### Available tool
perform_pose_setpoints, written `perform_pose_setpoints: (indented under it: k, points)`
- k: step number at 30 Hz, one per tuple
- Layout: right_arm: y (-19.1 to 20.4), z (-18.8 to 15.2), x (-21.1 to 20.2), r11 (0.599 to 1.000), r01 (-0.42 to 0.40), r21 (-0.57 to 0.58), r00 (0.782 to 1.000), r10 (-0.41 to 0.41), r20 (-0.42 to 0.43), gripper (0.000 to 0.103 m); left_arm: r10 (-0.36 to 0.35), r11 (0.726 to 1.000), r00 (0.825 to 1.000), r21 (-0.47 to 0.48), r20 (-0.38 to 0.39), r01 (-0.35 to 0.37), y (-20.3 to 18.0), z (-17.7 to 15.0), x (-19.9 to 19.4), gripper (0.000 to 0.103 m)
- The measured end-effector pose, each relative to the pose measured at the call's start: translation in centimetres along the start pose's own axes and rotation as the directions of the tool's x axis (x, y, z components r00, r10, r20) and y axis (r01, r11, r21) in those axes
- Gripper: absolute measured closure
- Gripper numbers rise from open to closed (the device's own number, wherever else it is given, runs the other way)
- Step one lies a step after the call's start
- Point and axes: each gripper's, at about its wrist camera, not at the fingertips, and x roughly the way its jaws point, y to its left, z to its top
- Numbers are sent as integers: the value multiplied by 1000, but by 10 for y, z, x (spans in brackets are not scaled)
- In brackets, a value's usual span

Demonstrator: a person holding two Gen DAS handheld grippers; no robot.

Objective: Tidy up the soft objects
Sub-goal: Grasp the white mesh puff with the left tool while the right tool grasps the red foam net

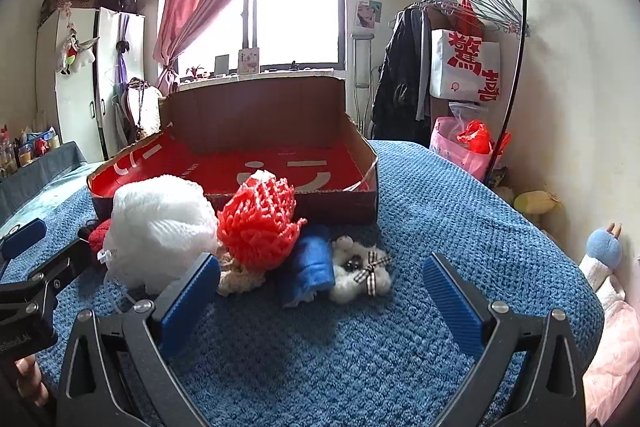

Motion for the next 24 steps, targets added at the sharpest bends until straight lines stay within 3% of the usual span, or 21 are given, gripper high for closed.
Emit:
perform_pose_setpoints:
  k: [8,13,16,17,20,22,23,24]
  points:
    - [-8,28,20,994,-105,17,994,105,-23,0,-95,994,995,45,-26,96,-10,26,17,0]
    - [-17,40,41,978,-206,40,975,209,-77,0,-152,987,985,45,-84,156,-14,34,35,0]
    - [-20,43,59,952,-298,71,941,306,-143,3,-200,978,972,41,-125,206,-18,34,44,2]
    - [-20,44,66,939,-334,85,924,344,-167,6,-214,974,967,41,-139,222,-19,33,47,6]
    - [-14,43,83,917,-388,91,887,398,-234,23,-253,963,948,44,-192,266,-24,31,57,24]
    - [-10,40,92,898,-428,98,856,438,-275,44,-296,950,928,32,-227,311,-27,28,64,36]
    - [-9,38,96,881,-459,117,832,472,-292,48,-311,945,921,26,-236,325,-28,27,66,39]
    - [-10,37,97,873,-470,131,821,486,-298,51,-314,944,919,26,-238,329,-29,27,67,41]
